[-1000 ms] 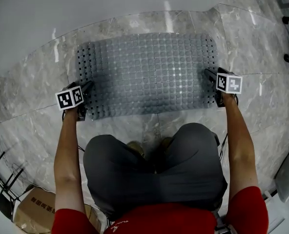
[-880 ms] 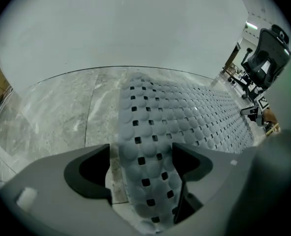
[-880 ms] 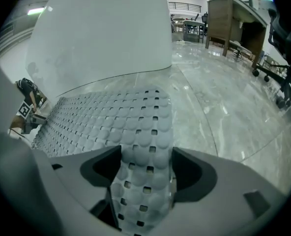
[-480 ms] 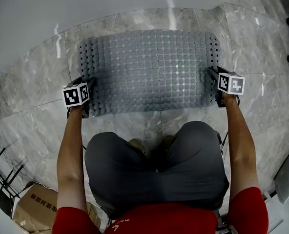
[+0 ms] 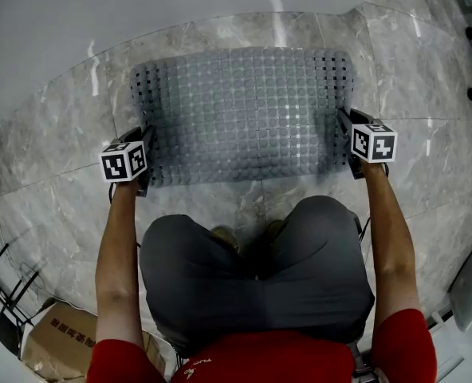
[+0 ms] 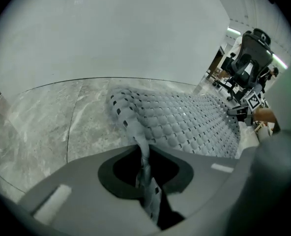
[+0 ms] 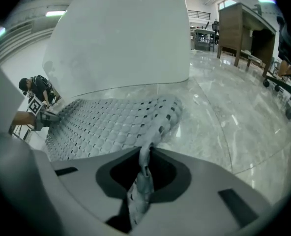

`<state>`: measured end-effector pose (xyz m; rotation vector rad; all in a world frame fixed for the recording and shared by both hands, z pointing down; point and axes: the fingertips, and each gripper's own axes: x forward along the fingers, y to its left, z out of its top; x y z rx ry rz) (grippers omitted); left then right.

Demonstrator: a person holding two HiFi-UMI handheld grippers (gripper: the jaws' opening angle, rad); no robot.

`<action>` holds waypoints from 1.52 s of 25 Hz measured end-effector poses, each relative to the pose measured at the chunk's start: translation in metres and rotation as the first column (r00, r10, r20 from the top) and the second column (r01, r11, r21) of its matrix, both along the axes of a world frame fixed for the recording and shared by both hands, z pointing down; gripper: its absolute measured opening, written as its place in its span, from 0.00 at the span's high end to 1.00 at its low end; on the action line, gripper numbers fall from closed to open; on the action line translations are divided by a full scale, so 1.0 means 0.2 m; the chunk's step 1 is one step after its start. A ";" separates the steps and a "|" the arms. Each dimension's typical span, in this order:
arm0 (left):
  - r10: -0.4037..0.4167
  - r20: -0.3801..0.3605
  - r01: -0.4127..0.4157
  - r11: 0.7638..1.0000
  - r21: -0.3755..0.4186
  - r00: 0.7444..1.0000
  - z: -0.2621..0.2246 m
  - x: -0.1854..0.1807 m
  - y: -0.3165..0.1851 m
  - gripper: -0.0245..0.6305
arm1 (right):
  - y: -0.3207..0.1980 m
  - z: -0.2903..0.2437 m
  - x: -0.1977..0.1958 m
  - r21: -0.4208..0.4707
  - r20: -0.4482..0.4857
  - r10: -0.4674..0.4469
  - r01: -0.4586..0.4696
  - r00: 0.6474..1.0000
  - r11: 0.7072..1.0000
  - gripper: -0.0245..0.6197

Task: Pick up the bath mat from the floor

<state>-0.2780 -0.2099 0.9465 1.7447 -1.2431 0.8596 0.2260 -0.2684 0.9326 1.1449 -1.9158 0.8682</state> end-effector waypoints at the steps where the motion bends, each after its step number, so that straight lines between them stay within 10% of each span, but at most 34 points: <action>1: 0.004 -0.015 -0.004 1.000 0.012 1.000 -0.02 0.01 0.00 0.90 | 0.00 -0.03 -0.01 0.014 0.013 0.003 -0.003 1.000 1.000 0.90; 17: 0.120 -0.111 -0.084 0.954 0.286 0.987 -0.63 0.18 0.06 0.90 | 0.14 -0.64 -0.23 0.228 0.177 -0.066 0.024 0.982 0.973 0.90; 38: 0.022 -0.141 0.066 0.804 0.590 0.990 -1.94 0.13 0.03 0.90 | 0.06 -1.99 -0.37 0.473 0.393 -0.113 -0.095 0.912 0.876 0.90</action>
